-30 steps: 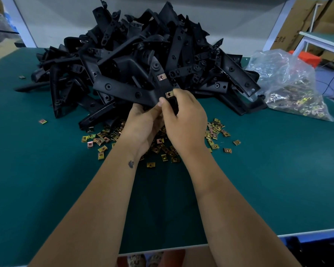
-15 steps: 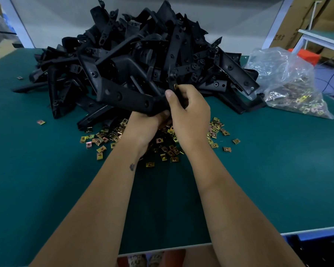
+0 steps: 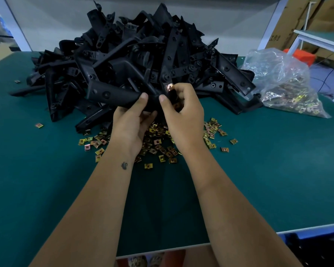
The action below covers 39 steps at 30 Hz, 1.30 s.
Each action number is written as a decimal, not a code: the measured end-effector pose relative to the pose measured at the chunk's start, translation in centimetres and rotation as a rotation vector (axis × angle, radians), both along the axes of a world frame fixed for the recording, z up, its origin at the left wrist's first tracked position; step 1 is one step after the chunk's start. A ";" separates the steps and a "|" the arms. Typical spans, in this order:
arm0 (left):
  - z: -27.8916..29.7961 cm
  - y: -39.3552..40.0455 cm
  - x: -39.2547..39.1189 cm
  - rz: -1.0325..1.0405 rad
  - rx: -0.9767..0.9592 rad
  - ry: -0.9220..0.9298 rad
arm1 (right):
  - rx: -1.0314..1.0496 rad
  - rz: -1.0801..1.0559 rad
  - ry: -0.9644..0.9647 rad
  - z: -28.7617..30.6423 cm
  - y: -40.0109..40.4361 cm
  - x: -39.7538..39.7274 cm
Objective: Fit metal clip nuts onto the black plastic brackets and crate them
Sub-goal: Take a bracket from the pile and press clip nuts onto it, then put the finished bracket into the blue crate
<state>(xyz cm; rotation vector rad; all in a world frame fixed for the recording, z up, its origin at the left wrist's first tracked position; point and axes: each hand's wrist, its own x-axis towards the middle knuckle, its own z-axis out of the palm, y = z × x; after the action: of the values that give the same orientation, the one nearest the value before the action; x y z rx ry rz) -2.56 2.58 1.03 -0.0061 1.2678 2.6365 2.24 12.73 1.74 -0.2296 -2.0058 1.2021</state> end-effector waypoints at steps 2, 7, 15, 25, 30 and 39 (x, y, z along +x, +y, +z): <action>0.3 -0.1 0.1 0.034 0.073 -0.038 | -0.024 0.041 -0.067 0.0 0.1 0.0; 0.5 -0.2 0.2 0.025 0.088 -0.079 | -0.201 0.165 -0.126 0.9 0.6 0.6; 1.5 1.1 2.6 0.078 -0.110 0.051 | -0.703 0.166 0.029 1.4 3.1 4.2; 4.1 12.4 12.5 -0.222 0.022 -0.080 | -1.065 -0.038 0.346 2.8 9.8 12.5; 3.5 20.4 22.3 -0.583 0.016 -0.138 | -1.022 -0.308 0.464 1.6 16.9 22.9; -5.4 25.9 34.7 -1.052 -0.361 -0.263 | -1.268 -0.857 0.296 -9.0 22.1 40.4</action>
<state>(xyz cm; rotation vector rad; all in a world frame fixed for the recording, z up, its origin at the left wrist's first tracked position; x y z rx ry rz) 32.17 28.46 -4.35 0.1930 1.1711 1.4570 42.67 34.79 -7.25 -1.2669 -0.4913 1.5624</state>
